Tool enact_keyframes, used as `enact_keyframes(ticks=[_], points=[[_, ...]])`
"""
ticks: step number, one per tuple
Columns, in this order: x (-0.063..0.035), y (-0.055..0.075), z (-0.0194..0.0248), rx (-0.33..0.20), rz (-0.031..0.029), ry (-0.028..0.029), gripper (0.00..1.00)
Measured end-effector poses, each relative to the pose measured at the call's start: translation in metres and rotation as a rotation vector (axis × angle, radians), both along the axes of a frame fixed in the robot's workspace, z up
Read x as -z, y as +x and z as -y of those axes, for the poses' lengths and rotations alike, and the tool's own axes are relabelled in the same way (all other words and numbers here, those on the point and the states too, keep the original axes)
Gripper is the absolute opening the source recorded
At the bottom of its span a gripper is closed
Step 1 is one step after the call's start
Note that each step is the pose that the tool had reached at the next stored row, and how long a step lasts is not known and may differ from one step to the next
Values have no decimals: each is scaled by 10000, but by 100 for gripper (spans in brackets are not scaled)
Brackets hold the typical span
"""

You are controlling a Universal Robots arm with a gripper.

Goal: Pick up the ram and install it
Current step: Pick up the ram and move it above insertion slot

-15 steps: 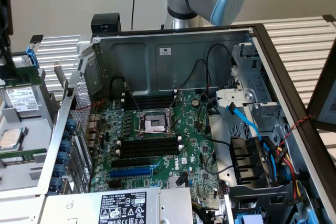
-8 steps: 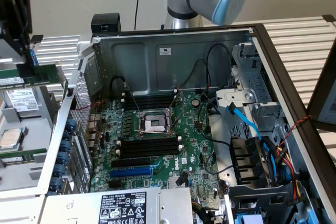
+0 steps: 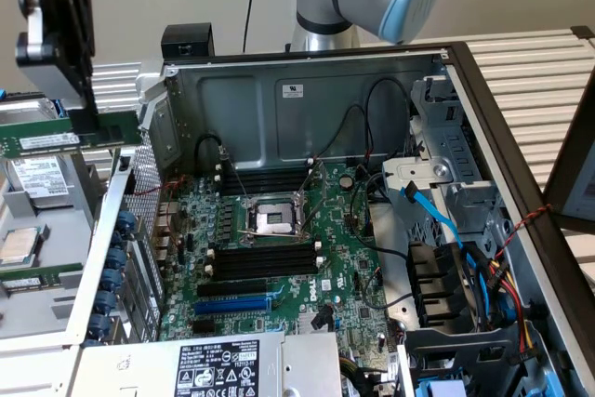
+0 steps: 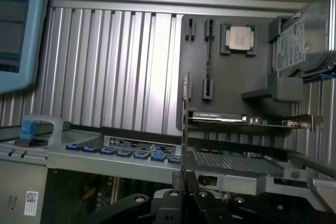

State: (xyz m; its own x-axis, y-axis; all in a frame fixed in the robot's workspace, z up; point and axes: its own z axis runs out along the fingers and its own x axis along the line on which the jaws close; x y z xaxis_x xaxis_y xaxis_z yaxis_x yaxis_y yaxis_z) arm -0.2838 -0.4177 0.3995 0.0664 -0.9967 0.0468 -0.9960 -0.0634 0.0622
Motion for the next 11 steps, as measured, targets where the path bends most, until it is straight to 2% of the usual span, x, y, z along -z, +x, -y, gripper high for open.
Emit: enact_keyframes(ticks=[11], points=[[0,459,7,1,-111,43,13]])
